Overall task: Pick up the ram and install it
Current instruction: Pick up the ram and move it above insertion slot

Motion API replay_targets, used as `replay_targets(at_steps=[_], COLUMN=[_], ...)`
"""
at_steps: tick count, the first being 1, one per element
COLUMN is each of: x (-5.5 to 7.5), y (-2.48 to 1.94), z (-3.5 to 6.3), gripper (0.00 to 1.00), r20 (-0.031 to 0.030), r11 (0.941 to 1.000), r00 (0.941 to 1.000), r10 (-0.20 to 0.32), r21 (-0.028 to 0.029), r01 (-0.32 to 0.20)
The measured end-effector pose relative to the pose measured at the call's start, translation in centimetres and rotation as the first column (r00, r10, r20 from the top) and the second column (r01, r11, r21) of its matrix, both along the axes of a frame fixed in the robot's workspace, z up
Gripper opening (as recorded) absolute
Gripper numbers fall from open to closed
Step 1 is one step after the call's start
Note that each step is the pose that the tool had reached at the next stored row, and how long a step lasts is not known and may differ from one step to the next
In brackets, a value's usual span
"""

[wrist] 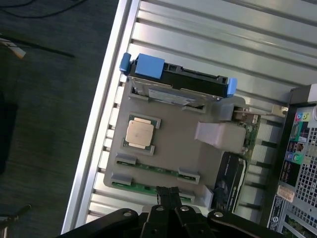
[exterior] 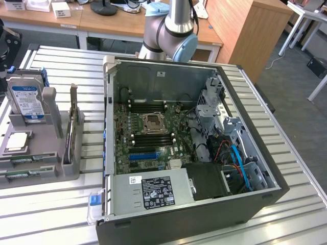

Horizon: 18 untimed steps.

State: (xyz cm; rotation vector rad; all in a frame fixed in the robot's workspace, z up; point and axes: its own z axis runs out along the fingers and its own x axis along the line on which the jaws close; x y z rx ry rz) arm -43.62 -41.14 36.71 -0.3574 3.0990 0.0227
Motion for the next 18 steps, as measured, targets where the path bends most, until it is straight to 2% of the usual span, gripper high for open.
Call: replay_targets(at_steps=[9,18], x=[0.00,0.00], y=[0.01,0.02], z=[-0.01,-0.02], gripper=[0.11,0.11], r20=[0.0000,0.0001], r11=[0.9984,0.9917], r00=[0.9984,0.9917], r10=[0.057,0.129], r21=[0.0000,0.0001], r01=[-0.057,-0.129])
